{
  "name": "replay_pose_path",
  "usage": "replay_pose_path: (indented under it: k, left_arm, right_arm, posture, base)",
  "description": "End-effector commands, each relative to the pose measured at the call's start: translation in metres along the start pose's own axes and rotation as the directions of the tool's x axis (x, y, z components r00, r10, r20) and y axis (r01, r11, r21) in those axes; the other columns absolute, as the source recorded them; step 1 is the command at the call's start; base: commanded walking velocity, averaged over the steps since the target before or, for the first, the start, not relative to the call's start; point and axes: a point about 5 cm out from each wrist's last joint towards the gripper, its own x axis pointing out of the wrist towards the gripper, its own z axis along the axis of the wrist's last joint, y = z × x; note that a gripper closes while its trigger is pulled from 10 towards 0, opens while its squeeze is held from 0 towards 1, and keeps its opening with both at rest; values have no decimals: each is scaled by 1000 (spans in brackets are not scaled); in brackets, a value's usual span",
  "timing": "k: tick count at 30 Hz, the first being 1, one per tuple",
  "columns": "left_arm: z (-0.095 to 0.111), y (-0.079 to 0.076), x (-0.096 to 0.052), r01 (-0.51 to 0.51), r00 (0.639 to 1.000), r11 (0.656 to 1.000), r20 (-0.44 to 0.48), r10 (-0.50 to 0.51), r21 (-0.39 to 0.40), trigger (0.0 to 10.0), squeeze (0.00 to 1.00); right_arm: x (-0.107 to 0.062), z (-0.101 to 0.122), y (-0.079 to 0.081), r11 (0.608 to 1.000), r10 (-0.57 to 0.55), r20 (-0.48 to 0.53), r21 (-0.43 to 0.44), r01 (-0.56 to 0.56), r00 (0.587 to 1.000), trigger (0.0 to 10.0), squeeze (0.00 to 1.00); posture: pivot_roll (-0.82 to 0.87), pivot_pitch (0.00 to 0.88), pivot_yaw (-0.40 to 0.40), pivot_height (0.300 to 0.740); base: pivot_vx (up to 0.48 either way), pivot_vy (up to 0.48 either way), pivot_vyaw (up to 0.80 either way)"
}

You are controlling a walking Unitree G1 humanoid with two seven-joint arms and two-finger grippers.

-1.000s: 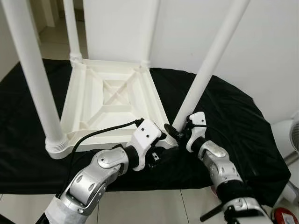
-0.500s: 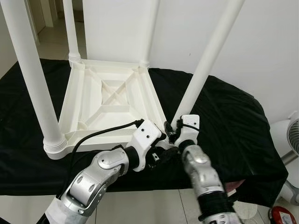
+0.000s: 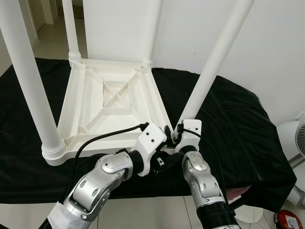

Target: Building children table

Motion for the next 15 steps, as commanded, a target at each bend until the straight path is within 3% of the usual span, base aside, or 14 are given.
replay_pose_path:
  k: [1,6,7,8,9,15]
  left_arm:
    - [-1,-3,2,28,1000,1000,-9,-28,10,10000,0]
    - [-1,-3,2,27,1000,1000,-10,-27,11,10000,0]
    - [-1,-3,2,27,1000,1000,-11,-26,12,10000,0]
    - [-1,-3,2,27,1000,1000,-11,-26,12,10000,0]
    - [-1,-2,2,26,1000,1000,-11,-26,14,10000,0]
    - [0,-1,2,29,1000,999,-12,-28,16,10000,0]
  right_arm:
    - [-2,3,-8,1000,3,14,3,-3,1000,10000,1000]
    - [-5,4,-14,999,30,22,-12,-30,999,10000,1000]
    - [-11,2,-21,994,103,16,-39,-102,995,10000,1000]
    - [-11,2,-21,994,103,16,-39,-102,995,10000,1000]
    - [-18,2,-33,970,233,3,-67,-232,973,10000,0]
    - [-18,5,-43,937,331,2,-122,-328,944,10000,0]
  posture:
    - [16,0,-144,740]
    - [18,0,-146,740]
    - [19,0,-146,740]
    - [19,0,-146,740]
    - [18,0,-141,740]
    - [15,0,-132,740]
  base:
    - [0,0,0]
    - [0,0,0]
    - [0,0,0]
    - [0,0,0]
    - [0,0,0]
    - [0,0,0]
